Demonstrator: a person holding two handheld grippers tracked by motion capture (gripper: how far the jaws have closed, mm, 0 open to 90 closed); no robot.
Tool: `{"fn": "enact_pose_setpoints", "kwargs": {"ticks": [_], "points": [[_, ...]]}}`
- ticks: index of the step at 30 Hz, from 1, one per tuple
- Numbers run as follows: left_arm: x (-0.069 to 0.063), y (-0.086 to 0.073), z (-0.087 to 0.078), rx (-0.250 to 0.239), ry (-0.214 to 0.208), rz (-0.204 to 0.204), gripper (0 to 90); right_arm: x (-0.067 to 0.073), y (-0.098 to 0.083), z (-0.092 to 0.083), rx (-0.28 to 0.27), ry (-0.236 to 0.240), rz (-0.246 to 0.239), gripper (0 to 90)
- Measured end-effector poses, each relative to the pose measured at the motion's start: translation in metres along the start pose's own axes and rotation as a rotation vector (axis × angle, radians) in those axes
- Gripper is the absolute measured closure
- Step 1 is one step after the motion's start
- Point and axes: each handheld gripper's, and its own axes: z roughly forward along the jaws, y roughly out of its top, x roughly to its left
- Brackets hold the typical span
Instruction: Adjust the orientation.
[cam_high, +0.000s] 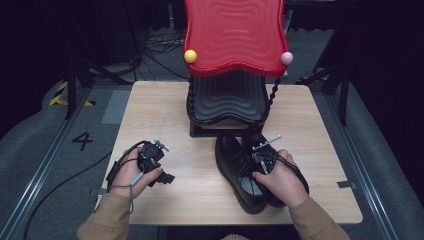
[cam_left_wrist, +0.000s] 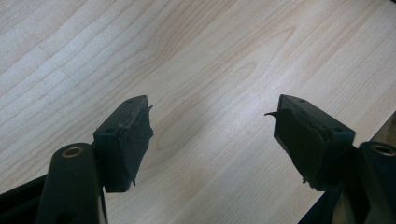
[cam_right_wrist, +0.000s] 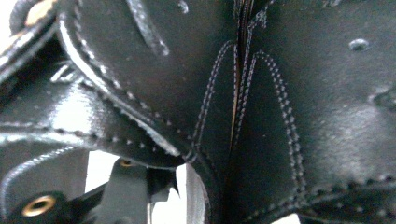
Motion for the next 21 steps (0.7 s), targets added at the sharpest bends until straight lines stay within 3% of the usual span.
{"fn": "enact_pose_setpoints", "kwargs": {"ticks": [2, 6, 11, 15, 21], "points": [[-0.001, 0.001, 0.0, 0.003, -0.001, 0.005, 27.8, -0.004, 0.004, 0.0, 0.025, -0.004, 0.012, 64.1], [-0.001, 0.002, 0.001, 0.001, 0.0, 0.012, 27.7, -0.009, 0.007, 0.0, 0.044, 0.02, 0.042, 67.6], [-0.001, 0.004, 0.002, 0.001, -0.003, 0.011, 27.7, -0.009, 0.008, -0.001, 0.048, 0.019, 0.031, 70.9], [0.0, 0.006, 0.003, -0.001, -0.007, 0.011, 27.7, -0.013, 0.008, -0.003, 0.041, 0.047, 0.044, 76.9], [0.003, 0.004, 0.0, -0.008, -0.007, 0.005, 27.7, -0.017, 0.011, -0.006, 0.055, 0.04, 0.033, 80.3]]}}
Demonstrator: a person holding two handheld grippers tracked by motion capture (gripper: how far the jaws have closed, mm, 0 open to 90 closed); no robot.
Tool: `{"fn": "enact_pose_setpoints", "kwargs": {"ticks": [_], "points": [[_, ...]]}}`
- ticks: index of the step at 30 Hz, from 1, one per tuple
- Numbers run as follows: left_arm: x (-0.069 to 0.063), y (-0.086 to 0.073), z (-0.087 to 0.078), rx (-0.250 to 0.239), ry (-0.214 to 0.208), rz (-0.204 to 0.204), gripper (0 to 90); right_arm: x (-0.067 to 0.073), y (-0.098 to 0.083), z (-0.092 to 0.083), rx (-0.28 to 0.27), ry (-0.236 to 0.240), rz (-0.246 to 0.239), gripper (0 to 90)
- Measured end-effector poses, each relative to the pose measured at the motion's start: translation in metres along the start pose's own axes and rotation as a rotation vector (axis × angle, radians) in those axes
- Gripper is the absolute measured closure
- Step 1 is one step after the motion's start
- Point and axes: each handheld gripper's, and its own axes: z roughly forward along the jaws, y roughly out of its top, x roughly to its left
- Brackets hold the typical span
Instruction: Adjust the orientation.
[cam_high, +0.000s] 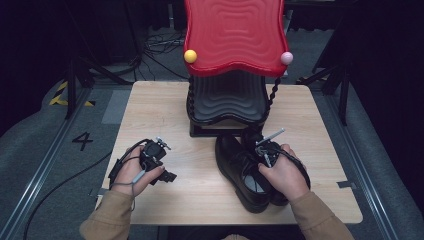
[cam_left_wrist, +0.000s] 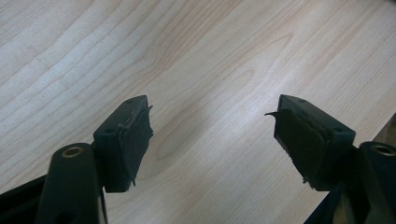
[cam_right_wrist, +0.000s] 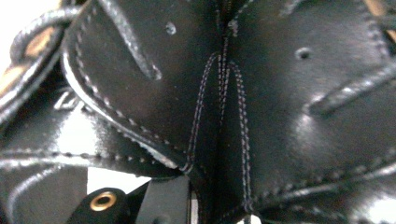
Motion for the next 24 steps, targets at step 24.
{"fn": "enact_pose_setpoints", "kwargs": {"ticks": [24], "points": [[0.004, -0.018, -0.01, -0.02, 0.013, -0.04, 27.8, 0.009, -0.004, -0.088, 0.001, 0.108, -0.106, 81.3]]}}
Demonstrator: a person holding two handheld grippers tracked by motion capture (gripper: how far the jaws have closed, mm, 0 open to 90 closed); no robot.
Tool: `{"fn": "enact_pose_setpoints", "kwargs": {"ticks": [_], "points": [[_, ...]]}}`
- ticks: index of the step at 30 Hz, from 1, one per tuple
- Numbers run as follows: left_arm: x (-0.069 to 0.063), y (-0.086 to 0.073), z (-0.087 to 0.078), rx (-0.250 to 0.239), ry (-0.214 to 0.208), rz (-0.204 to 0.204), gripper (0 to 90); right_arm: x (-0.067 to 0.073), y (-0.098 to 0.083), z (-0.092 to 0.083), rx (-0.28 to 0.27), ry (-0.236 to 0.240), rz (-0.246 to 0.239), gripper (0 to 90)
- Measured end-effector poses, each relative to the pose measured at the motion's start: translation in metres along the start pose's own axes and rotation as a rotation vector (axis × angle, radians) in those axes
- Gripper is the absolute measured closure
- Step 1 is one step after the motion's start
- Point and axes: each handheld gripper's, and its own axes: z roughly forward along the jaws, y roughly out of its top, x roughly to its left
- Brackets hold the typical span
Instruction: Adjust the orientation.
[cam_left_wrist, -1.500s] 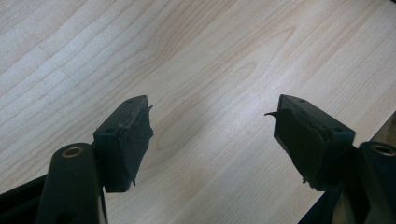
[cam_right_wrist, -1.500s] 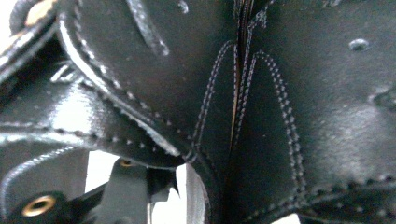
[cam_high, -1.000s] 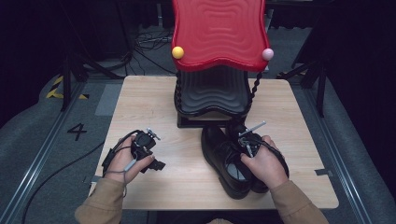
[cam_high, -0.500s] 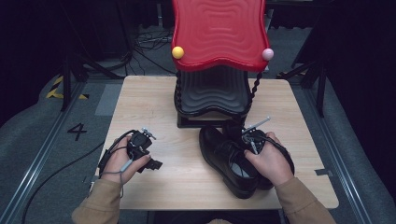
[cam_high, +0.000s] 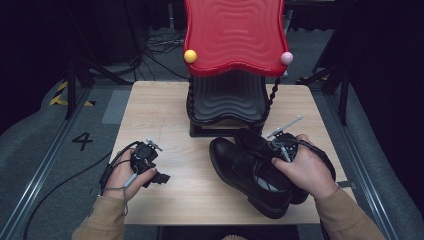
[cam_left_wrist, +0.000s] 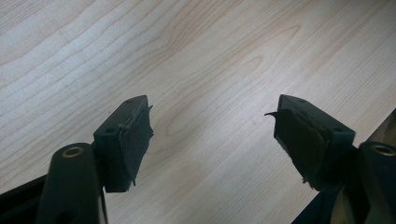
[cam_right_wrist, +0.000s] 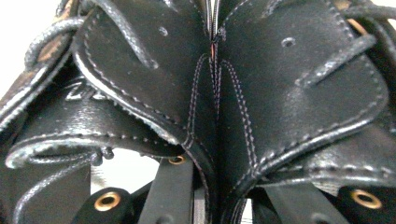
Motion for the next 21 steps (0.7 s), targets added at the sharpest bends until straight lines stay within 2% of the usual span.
{"fn": "enact_pose_setpoints", "kwargs": {"ticks": [6, 9, 13, 18, 21], "points": [[0.001, 0.0, -0.001, -0.005, -0.002, -0.001, 27.8, 0.006, 0.002, -0.027, -0.021, -0.02, -0.015, 81.4], [0.0, 0.001, -0.001, -0.006, -0.003, -0.001, 27.8, 0.006, 0.004, -0.032, -0.02, -0.022, -0.019, 81.4], [0.001, 0.001, -0.003, -0.009, -0.007, 0.0, 27.6, 0.012, 0.009, -0.047, -0.029, -0.04, -0.027, 81.4], [0.003, 0.0, -0.005, -0.019, -0.007, -0.005, 27.6, 0.015, 0.017, -0.068, -0.052, -0.034, -0.028, 81.4], [0.004, -0.001, -0.006, -0.023, -0.007, -0.002, 27.6, 0.017, 0.021, -0.079, -0.058, -0.055, -0.037, 81.4]]}}
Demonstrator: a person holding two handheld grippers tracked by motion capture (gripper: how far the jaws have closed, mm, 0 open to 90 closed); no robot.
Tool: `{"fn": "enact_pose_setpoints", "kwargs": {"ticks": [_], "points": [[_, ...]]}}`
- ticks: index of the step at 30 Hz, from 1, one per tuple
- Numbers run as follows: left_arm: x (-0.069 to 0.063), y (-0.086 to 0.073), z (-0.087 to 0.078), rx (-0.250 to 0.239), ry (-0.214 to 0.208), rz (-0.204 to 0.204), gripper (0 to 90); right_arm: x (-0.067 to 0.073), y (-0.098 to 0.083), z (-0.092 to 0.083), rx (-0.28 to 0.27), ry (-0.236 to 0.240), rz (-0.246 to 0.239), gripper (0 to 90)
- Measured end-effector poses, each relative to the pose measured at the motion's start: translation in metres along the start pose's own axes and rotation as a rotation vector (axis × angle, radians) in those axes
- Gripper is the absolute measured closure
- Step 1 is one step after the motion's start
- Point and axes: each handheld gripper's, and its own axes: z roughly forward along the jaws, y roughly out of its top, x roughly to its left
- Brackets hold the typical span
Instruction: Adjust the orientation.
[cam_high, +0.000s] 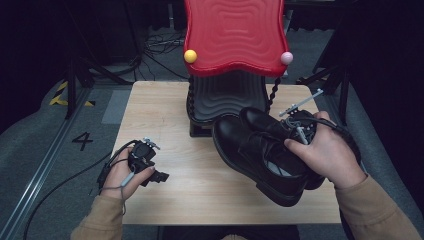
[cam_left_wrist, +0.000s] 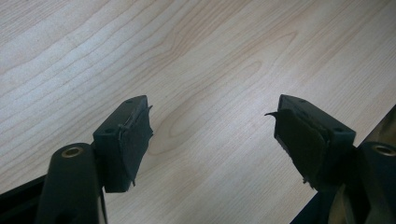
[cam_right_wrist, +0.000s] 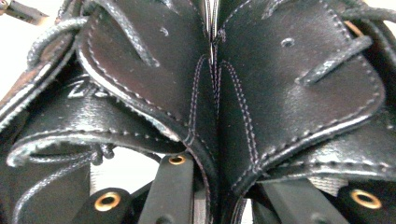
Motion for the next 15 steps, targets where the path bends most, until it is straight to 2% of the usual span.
{"fn": "enact_pose_setpoints", "kwargs": {"ticks": [9, 15], "points": [[0.001, -0.001, -0.001, -0.009, -0.003, -0.005, 27.6, 0.0, 0.015, -0.033, -0.03, 0.002, -0.017, 81.5], [0.002, -0.002, -0.002, -0.013, -0.003, -0.009, 27.6, 0.003, 0.024, -0.056, -0.028, -0.02, -0.022, 81.5]]}}
